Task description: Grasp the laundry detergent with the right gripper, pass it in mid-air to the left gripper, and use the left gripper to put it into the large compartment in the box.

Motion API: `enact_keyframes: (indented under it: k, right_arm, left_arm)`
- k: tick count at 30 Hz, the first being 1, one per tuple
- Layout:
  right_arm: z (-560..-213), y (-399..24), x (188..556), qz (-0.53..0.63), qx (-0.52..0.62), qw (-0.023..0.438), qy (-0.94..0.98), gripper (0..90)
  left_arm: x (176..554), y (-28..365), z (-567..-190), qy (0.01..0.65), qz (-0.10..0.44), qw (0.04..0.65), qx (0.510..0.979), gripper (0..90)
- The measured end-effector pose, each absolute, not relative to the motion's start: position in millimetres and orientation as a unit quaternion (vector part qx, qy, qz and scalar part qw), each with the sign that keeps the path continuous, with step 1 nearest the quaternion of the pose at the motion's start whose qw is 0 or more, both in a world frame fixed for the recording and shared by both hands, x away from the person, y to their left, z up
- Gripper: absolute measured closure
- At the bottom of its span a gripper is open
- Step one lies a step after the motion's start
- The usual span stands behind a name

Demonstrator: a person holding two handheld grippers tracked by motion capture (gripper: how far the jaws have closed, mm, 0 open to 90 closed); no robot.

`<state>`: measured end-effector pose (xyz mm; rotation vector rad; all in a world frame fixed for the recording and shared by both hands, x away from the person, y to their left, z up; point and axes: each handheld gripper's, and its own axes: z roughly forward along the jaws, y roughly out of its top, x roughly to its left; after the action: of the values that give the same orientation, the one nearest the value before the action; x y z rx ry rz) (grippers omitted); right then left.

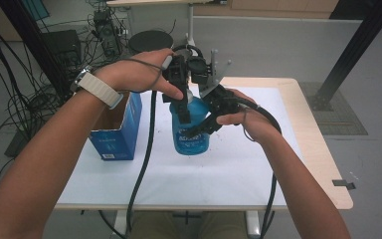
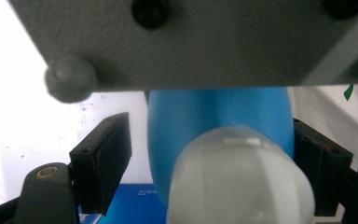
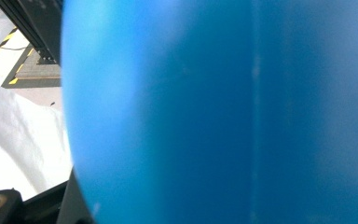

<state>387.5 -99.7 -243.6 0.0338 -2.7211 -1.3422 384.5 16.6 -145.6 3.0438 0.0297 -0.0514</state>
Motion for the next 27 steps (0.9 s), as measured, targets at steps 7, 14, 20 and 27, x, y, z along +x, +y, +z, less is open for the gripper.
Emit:
enact_keyframes:
  k: [7,14,20,27]
  right_arm:
    - [-243.1,-100.3,387.6,-0.444,0.014,0.051,-0.894,42.9]
    - [-242.9,-100.2,387.8,-0.446,0.014,0.05,-0.894,42.9]
    - [-242.3,-100.3,387.3,-0.447,0.013,0.051,-0.893,42.9]
    - [-242.1,-100.9,386.5,-0.449,0.01,0.06,-0.891,42.9]
  left_arm:
    - [384.3,15.6,-147.7,0.01,-0.02,0.05,0.998,22.7]
    - [384.3,15.5,-148.2,0.009,-0.019,0.057,0.998,22.6]
    - [384.1,16.2,-148.5,0.009,-0.019,0.064,0.998,24.5]
    - [383.2,16.6,-149.1,0.009,-0.018,0.068,0.997,26.5]
